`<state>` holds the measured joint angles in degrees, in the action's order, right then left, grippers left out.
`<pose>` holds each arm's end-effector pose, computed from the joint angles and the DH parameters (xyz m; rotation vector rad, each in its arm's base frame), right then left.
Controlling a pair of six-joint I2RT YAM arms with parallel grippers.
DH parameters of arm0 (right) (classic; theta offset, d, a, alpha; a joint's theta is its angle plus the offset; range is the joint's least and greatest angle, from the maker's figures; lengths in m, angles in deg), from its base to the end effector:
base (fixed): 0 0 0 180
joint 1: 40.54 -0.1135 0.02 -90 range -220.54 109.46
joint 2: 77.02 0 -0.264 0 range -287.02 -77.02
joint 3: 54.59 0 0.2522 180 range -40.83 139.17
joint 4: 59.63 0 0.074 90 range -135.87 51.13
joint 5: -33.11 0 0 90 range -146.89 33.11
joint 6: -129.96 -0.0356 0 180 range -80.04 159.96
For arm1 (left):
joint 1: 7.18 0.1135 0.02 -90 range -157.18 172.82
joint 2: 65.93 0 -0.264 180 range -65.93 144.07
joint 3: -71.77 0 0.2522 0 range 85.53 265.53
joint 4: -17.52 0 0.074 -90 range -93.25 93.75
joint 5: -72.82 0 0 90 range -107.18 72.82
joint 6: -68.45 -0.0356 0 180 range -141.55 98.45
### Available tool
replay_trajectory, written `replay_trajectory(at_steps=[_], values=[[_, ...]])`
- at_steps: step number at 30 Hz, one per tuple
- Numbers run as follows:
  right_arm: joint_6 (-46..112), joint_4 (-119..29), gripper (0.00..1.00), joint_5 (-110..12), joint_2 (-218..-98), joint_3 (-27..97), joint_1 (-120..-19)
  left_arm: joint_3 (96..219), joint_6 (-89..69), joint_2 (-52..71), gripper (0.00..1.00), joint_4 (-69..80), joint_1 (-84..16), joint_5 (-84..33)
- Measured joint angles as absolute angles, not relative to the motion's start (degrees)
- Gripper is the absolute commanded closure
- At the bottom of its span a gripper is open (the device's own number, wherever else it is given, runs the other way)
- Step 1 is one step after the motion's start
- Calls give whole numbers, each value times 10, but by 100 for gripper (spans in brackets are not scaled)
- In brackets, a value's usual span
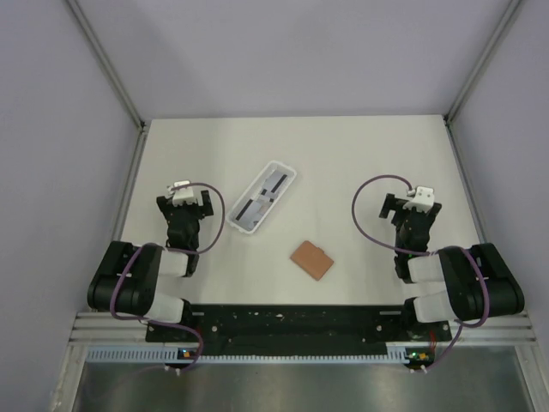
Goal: Put the credit cards into the card holder
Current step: Open the card holder at the center of the board.
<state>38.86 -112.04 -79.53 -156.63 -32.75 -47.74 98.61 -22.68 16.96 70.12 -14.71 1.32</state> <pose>0.2133 0.0131 0.1498 0.2106 1.6483 -0.2187 0.2352 -0.0197 0.1598 -0.1248 1.6260 0.1774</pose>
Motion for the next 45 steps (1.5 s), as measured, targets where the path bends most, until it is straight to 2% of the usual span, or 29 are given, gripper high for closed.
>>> replay_trajectory(at_steps=[26, 30, 34, 37, 40, 45], values=[[389, -1119, 1, -797, -1552, -328, -478, 971, -241, 156, 2, 711, -153, 2], [391, -1113, 1, -809, -1535, -328, -486, 992, -238, 79, 1, 609, -165, 15], [399, -964, 1, -874, -1471, -268, -531, 1133, -193, 39, 1, 399, -166, 35], [363, -792, 1, -878, -1429, -140, -540, 1226, -160, 39, 1, 283, -166, 42], [307, -666, 1, -855, -1397, -27, -541, 1261, -124, 38, 1, 205, -166, 47], [242, -523, 1, -779, -1381, 66, -541, 1267, -65, 29, 1, 93, -166, 67]])
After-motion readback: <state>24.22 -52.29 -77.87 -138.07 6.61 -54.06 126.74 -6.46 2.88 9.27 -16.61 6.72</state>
